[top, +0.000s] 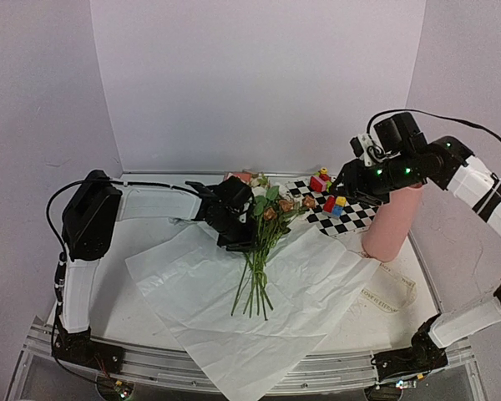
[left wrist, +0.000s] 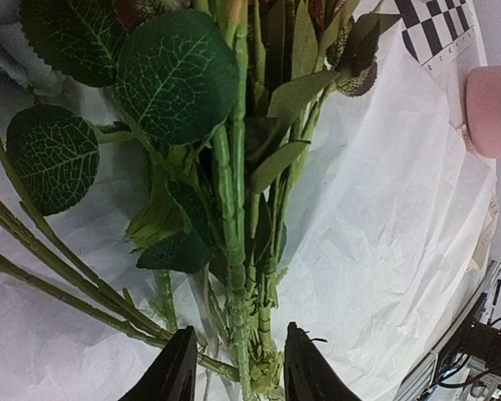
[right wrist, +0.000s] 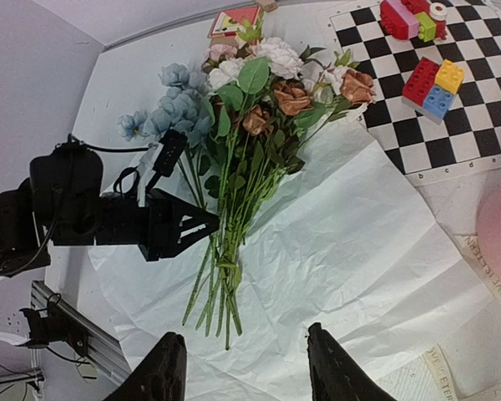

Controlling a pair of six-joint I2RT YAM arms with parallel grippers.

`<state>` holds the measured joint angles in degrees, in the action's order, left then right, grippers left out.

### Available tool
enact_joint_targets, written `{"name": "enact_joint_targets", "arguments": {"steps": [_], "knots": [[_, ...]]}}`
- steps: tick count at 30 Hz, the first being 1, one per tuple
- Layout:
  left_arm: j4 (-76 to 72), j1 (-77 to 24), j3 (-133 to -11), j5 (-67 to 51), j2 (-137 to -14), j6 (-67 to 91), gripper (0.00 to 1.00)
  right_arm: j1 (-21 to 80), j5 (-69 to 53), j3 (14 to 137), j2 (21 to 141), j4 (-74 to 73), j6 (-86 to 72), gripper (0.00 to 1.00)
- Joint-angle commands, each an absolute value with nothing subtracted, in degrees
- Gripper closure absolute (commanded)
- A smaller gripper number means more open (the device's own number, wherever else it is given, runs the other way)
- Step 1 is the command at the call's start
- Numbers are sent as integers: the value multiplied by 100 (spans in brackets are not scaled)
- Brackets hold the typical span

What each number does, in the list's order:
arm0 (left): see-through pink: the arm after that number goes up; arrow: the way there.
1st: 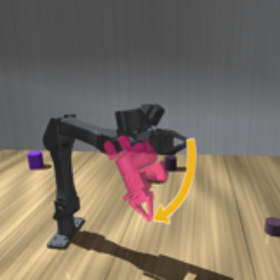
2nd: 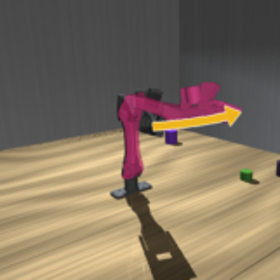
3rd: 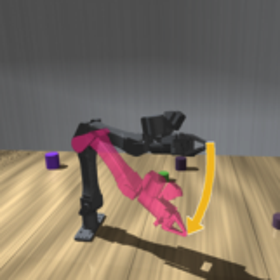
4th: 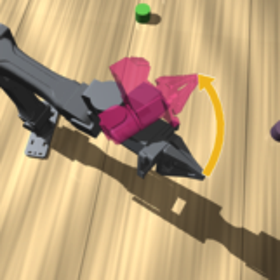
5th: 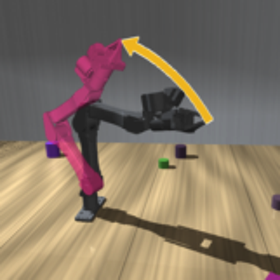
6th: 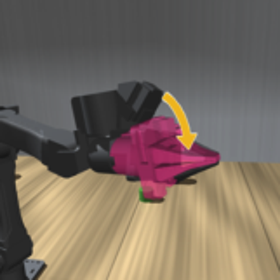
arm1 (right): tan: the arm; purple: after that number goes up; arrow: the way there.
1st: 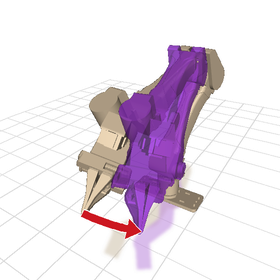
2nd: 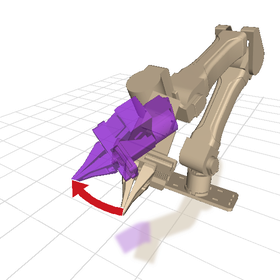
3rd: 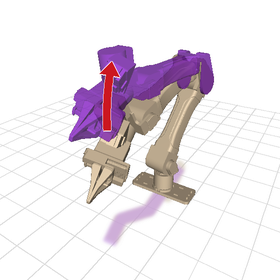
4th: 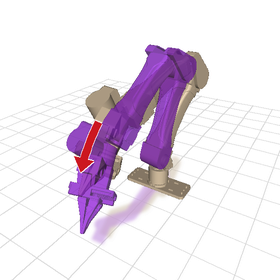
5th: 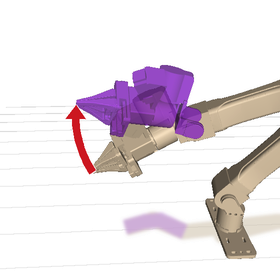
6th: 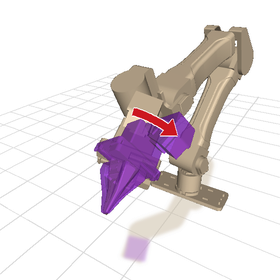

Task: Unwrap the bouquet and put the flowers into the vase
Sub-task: Move the vase to the center of the board, then pick up the fake flower from the wrapping paper.

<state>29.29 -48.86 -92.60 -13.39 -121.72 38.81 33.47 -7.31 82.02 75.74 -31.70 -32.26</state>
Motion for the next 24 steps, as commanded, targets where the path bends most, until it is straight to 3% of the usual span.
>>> {"name": "enact_joint_targets", "arguments": {"steps": [1, 13, 24], "knots": [[2832, -4896, -9546, -1374, -12339, 3857, 65, 3576, -586, 7976, 7429, -2852, -3428, 49], [2817, -4897, -9592, -1218, -12190, 3913, 91, 3653, -661, 7746, 7458, -2751, -3355, 49], [2804, -4915, -9215, -955, -11357, 4144, 92, 3648, -944, 7682, 7525, -2652, -3242, 45]]}}
